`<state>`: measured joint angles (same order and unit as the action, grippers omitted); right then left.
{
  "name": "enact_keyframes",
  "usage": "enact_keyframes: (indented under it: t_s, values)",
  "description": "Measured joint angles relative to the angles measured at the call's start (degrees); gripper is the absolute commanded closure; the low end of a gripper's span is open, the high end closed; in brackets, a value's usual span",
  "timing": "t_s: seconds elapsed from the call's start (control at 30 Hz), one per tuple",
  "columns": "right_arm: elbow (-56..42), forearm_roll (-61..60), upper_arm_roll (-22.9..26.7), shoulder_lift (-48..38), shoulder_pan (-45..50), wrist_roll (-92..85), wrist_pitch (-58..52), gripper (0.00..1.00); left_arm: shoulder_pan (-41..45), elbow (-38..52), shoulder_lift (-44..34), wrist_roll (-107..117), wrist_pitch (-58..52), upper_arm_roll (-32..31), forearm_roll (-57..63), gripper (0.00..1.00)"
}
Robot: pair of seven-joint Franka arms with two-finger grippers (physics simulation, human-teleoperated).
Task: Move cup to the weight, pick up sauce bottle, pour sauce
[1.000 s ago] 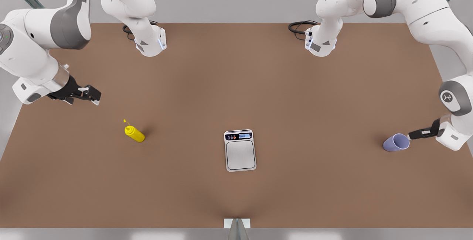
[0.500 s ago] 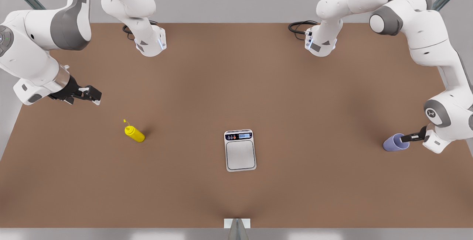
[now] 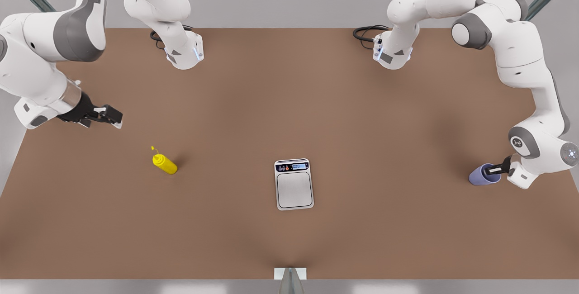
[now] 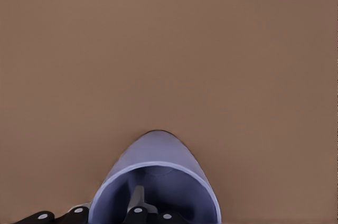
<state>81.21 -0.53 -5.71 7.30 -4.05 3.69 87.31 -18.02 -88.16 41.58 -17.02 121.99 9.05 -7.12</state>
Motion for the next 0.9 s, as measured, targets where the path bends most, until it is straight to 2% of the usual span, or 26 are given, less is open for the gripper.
enact_keyframes:
  t_s: [0.33, 0.5, 0.6, 0.63, 0.77, 0.8, 0.9]
  values:
    - [0.00, -0.09, 0.00, 0.00, 0.08, 0.00, 0.04, 0.00, 1.14, -0.08, -1.08, 2.72, -0.50, -0.31, 0.55, 0.79]
    - [-0.61, -4.04, 1.47, 1.20, 0.09, 6.05, -0.68, 0.00, 12.62, -0.09, -7.25, 21.40, -6.02, -3.48, 3.14, 0.79]
    - [-0.53, -22.17, 8.44, 5.02, -2.45, 29.01, -3.22, 0.00, 22.25, 0.16, -8.62, 37.67, -5.65, -6.75, 3.87, 0.79]
    - [-0.53, -27.81, 8.85, 7.64, -4.59, 33.56, -3.36, 0.00, 25.67, 0.47, -8.62, 42.39, -5.55, -6.87, 3.90, 0.79]
    - [0.25, -47.27, 9.90, 20.49, -15.35, 37.69, -8.02, 0.00, 39.43, 4.47, -5.80, 68.79, -5.16, -6.95, 2.91, 0.79]
    - [0.35, -51.35, 11.85, 24.24, -16.43, 37.72, -9.85, 0.00, 42.40, 7.19, -4.42, 74.11, -5.12, -6.95, 2.39, 0.79]
    - [0.26, -60.35, 12.40, 34.78, -20.12, 37.75, -14.50, 0.00, 47.41, 11.81, -2.13, 79.51, -4.93, -6.94, 1.05, 0.79]
